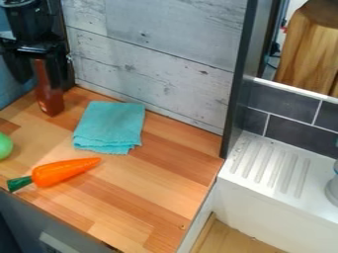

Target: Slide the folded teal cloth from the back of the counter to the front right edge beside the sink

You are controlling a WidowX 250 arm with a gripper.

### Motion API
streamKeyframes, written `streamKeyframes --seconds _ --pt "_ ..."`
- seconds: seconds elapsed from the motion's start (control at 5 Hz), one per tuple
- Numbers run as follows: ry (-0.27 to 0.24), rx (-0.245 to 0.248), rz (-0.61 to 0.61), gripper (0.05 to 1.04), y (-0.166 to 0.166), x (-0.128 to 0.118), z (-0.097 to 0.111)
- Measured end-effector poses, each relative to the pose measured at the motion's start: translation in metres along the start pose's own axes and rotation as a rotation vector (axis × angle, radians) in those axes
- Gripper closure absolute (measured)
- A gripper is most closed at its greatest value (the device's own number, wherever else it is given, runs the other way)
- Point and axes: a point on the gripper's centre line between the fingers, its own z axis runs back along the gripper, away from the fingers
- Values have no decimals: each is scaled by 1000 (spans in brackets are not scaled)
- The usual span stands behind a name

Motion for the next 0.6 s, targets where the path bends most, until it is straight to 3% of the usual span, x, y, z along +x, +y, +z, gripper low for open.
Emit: streamKeyframes --seconds 0.2,0.6 --pt "33 -9 0 79 -1 -2 -11" --pt "-37 -37 0 79 -18 19 -21"
